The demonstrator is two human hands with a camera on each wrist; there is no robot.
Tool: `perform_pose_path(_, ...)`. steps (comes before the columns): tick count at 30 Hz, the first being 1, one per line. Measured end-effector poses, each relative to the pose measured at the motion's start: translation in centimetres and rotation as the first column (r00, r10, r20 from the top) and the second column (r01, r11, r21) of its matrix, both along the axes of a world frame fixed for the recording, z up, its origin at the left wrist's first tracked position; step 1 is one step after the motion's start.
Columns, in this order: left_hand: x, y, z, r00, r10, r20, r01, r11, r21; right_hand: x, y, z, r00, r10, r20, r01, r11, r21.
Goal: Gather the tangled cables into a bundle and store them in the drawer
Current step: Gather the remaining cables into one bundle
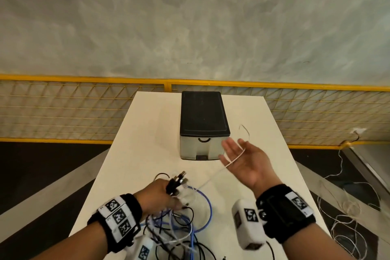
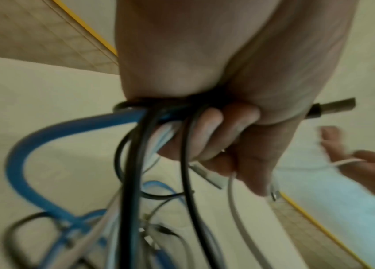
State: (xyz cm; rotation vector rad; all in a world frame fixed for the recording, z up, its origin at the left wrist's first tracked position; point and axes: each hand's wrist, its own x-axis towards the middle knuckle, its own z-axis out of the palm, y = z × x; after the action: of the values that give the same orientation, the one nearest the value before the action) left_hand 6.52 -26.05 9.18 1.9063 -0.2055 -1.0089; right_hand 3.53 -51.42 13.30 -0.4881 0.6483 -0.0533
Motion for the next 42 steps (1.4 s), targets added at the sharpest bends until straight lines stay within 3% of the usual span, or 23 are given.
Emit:
perform_pose_path(4, 0.3, 4.7, -2.0, 0.995, 0.092, -0.031, -0.084, 0.977, 0.198, 0.2, -3.7, 0.0, 0.981, -0.186, -0.059, 0.185, 0.983, -0.021)
perform_pose_path(7, 0.7, 5.9, -2.0, 0.980, 0.182, -0.078, -0.173, 0.979, 0.106, -0.2, -4.7, -1.0, 0.963, -0.231, -0.139, 0.217, 0.970, -0.105)
perform_pose_path(9, 1.1, 5.6, -0.9, 0.966, 0.231, -0.114, -0.234, 0.972, -0.011, -1.1, -5.0, -2.1, 0.956, -0.198, -0.214, 0.146, 0.960, -0.238)
perform_pose_path(12, 2.2, 4.6, 1.2, 0.953, 0.295, -0.066, -0.301, 0.945, -0.128, -3.4, -5.6, -4.5, 0.908, -0.071, -0.412, -0.143, 0.873, -0.466)
perform_pose_path(15, 2.9, 3.1, 4.5, 0.951, 0.309, 0.020, -0.300, 0.937, -0.178, -6.1, -6.1, -6.4, 0.776, 0.038, -0.630, -0.473, 0.695, -0.541)
perform_pose_path(16, 3.0, 2.6, 5.6, 0.953, 0.301, 0.032, -0.289, 0.935, -0.206, -6.8, -6.3, -7.0, 0.716, 0.055, -0.696, -0.585, 0.592, -0.555)
perform_pose_path(19, 3.2, 1.0, 8.6, 0.958, 0.287, -0.014, -0.275, 0.904, -0.328, -7.7, -7.3, -8.6, 0.567, 0.000, -0.824, -0.818, 0.121, -0.563)
perform_pose_path(20, 3.2, 0.4, 9.5, 0.962, 0.270, -0.028, -0.261, 0.894, -0.364, -7.2, -7.1, -8.1, 0.581, -0.008, -0.814, -0.813, 0.047, -0.580)
perform_pose_path(21, 3.2, -0.1, 10.3, 0.969, 0.246, -0.028, -0.237, 0.890, -0.389, -6.6, -6.7, -7.2, 0.644, 0.005, -0.765, -0.764, 0.039, -0.643)
perform_pose_path(24, 3.0, -1.9, 12.6, 0.986, 0.150, 0.065, -0.110, 0.903, -0.416, -4.4, -4.6, -1.6, 0.920, 0.053, -0.388, -0.391, 0.131, -0.911)
perform_pose_path(26, 2.8, -3.0, 14.2, 0.978, 0.098, 0.186, -0.016, 0.918, -0.396, -3.1, -2.5, 3.3, 0.974, 0.173, -0.144, -0.174, 0.169, -0.970)
perform_pose_path(28, 2.4, -4.1, 15.9, 0.947, 0.066, 0.315, 0.064, 0.920, -0.388, -2.4, 0.0, 7.0, 0.919, 0.394, -0.013, -0.111, 0.225, -0.968)
perform_pose_path(30, 1.9, -5.1, 17.6, 0.919, 0.087, 0.385, 0.092, 0.900, -0.425, -2.1, 2.7, 9.2, 0.806, 0.585, 0.089, -0.115, 0.303, -0.946)
perform_pose_path(32, 1.5, -6.0, 19.0, 0.911, 0.137, 0.390, 0.074, 0.873, -0.481, -1.7, 5.4, 10.1, 0.695, 0.693, 0.191, -0.121, 0.374, -0.919)
perform_pose_path(34, 1.4, -6.5, 19.7, 0.900, 0.173, 0.400, 0.056, 0.864, -0.501, -1.3, 7.5, 10.3, 0.666, 0.707, 0.238, -0.085, 0.389, -0.917)
perform_pose_path(36, 1.5, -6.5, 19.8, 0.888, 0.168, 0.428, 0.066, 0.875, -0.479, -0.9, 8.7, 10.2, 0.726, 0.652, 0.218, -0.026, 0.343, -0.939)
perform_pose_path(39, 2.1, -5.6, 19.2, 0.892, 0.155, 0.424, 0.055, 0.895, -0.443, -1.1, 8.9, 9.4, 0.794, 0.603, 0.081, 0.034, 0.089, -0.995)
perform_pose_path(40, 2.2, -5.1, 18.9, 0.900, 0.157, 0.407, 0.041, 0.898, -0.438, -1.3, 8.8, 9.2, 0.797, 0.602, 0.044, 0.055, 0.000, -0.998)
perform_pose_path(42, 2.1, -4.2, 18.3, 0.931, 0.094, 0.353, 0.064, 0.909, -0.411, -1.7, 8.8, 9.2, 0.766, 0.641, 0.047, 0.118, -0.069, -0.991)
